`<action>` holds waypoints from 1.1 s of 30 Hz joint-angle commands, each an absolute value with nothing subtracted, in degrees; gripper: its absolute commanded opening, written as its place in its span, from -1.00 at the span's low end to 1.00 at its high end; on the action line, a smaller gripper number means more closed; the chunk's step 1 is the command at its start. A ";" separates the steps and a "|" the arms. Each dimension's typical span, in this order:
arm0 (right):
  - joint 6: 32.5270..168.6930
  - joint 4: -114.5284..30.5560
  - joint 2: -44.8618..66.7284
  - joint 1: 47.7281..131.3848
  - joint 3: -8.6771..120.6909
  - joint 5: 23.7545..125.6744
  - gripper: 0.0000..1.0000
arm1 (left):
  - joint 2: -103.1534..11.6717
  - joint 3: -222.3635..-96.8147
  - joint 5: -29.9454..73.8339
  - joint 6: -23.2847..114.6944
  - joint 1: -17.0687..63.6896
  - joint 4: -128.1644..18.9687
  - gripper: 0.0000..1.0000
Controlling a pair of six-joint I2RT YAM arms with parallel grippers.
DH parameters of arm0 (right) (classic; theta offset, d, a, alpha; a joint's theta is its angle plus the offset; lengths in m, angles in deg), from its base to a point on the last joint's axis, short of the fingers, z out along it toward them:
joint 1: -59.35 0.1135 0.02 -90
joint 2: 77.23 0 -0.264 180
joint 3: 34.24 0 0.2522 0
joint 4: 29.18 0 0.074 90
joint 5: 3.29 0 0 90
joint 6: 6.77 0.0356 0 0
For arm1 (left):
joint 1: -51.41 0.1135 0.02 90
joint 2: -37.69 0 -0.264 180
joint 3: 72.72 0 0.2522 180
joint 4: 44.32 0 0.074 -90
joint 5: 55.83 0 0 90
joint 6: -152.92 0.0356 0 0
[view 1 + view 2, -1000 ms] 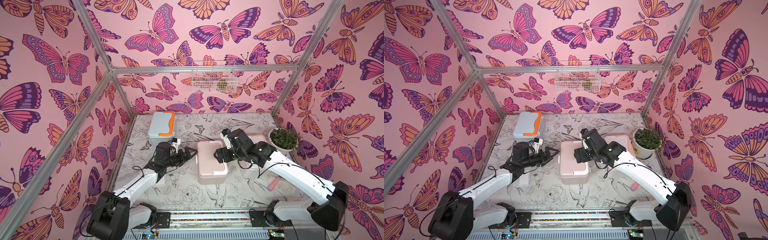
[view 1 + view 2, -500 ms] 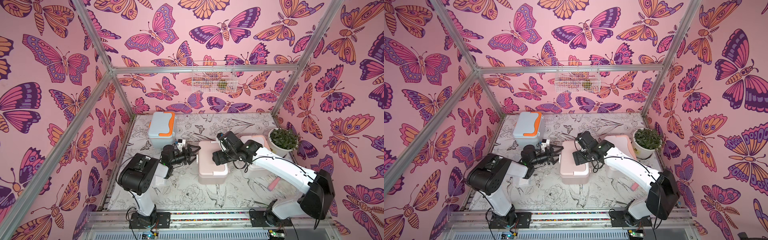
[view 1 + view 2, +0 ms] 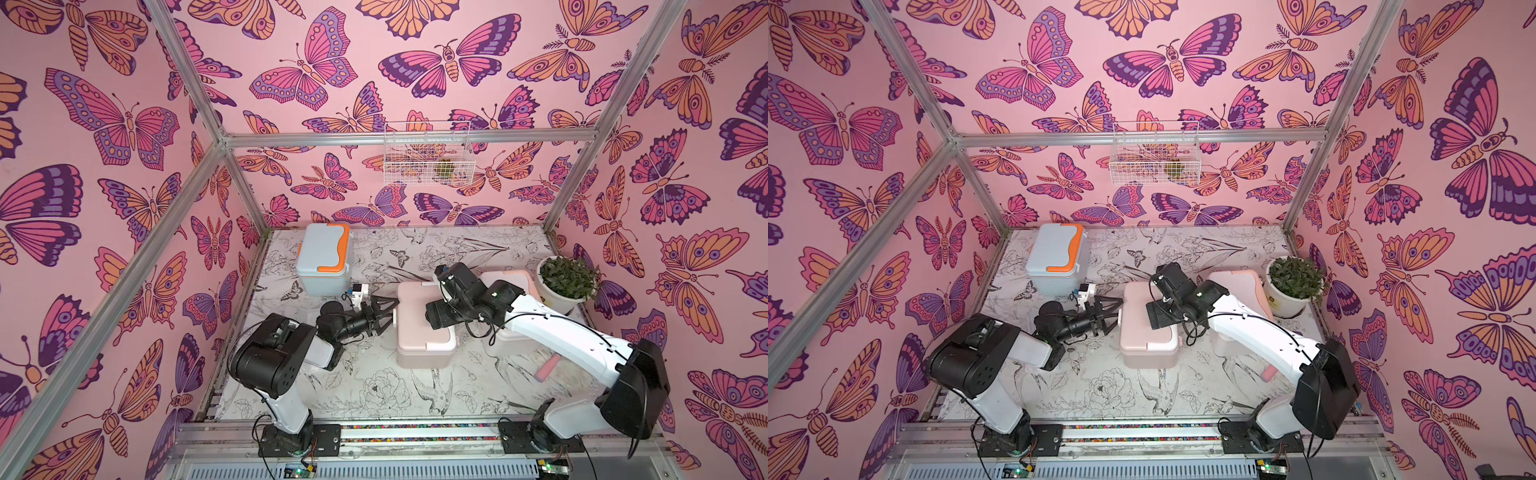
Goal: Open first aid kits and take out gauze
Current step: Open the fastener of the first aid kit.
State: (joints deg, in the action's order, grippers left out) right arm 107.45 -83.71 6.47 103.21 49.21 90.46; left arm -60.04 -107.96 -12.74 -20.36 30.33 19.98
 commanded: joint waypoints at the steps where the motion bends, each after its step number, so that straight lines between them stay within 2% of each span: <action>1: 106.62 -88.38 10.57 103.74 46.81 89.91 0.66 | -58.18 -106.11 -15.41 -21.33 28.32 22.94 0.80; 6: 106.75 -88.11 10.65 103.74 46.58 89.70 0.63 | -56.59 -105.91 -14.45 -21.09 27.18 22.21 0.72; 9: 106.79 -87.82 10.51 103.74 46.23 89.32 0.62 | -56.41 -105.91 -14.08 -20.40 27.06 21.45 0.55; 14: 106.77 -87.81 10.64 103.73 45.79 89.42 0.62 | -56.38 -106.52 -14.17 -20.64 27.06 21.16 0.40; 25: 107.04 -89.49 14.31 103.74 45.90 93.05 0.62 | -48.17 -105.91 -13.68 -18.96 27.11 14.01 0.38; 33: 107.48 -89.78 16.76 103.74 45.27 94.49 0.61 | -36.54 -105.91 -12.52 -13.45 27.37 -2.33 0.40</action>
State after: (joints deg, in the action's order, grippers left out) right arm 108.94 -77.88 10.47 103.21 50.21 93.70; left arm -42.19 -104.96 -9.03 -16.73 28.38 -3.34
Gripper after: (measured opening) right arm 0.808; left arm 0.698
